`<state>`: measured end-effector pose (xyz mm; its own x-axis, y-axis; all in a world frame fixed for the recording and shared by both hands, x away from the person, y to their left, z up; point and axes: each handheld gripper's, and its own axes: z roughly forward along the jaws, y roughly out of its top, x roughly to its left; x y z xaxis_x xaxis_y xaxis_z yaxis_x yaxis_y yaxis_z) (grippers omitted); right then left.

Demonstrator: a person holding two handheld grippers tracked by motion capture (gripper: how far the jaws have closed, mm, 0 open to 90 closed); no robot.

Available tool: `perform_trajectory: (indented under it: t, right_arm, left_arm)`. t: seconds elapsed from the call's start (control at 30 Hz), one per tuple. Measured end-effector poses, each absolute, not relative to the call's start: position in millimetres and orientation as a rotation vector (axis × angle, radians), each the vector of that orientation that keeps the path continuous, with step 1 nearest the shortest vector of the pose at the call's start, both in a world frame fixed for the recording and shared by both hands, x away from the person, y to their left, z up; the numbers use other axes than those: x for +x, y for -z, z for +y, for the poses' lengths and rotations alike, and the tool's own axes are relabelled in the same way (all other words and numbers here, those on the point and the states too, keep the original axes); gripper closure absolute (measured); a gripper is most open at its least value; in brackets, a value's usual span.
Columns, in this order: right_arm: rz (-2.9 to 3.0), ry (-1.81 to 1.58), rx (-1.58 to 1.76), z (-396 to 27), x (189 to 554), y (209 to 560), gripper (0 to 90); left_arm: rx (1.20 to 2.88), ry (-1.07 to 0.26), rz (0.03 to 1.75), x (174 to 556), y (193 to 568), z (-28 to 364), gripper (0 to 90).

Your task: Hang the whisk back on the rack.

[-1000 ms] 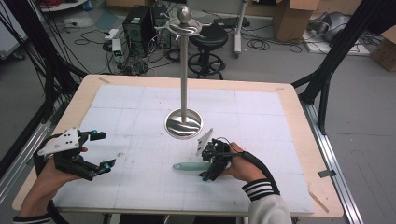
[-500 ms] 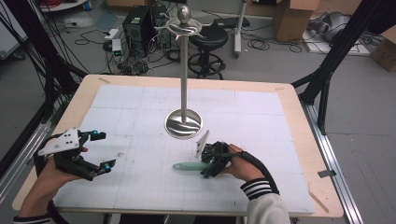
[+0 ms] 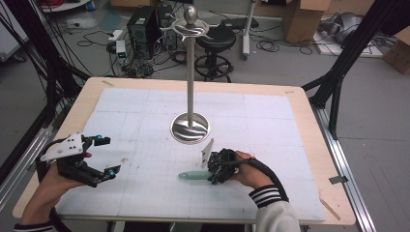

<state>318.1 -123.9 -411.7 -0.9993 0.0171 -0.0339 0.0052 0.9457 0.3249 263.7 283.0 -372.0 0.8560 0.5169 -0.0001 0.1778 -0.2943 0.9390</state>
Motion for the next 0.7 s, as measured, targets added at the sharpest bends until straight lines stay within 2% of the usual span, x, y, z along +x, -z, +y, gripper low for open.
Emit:
perform_trajectory:
  t: [0.7]
  right_arm:
    - [2.964, -0.893, 0.057, -165.6, 318.1, 363.4, 69.3]
  left_arm:
    - [1.869, -0.366, 0.527, 263.8, 372.9, 282.1, 1.7]
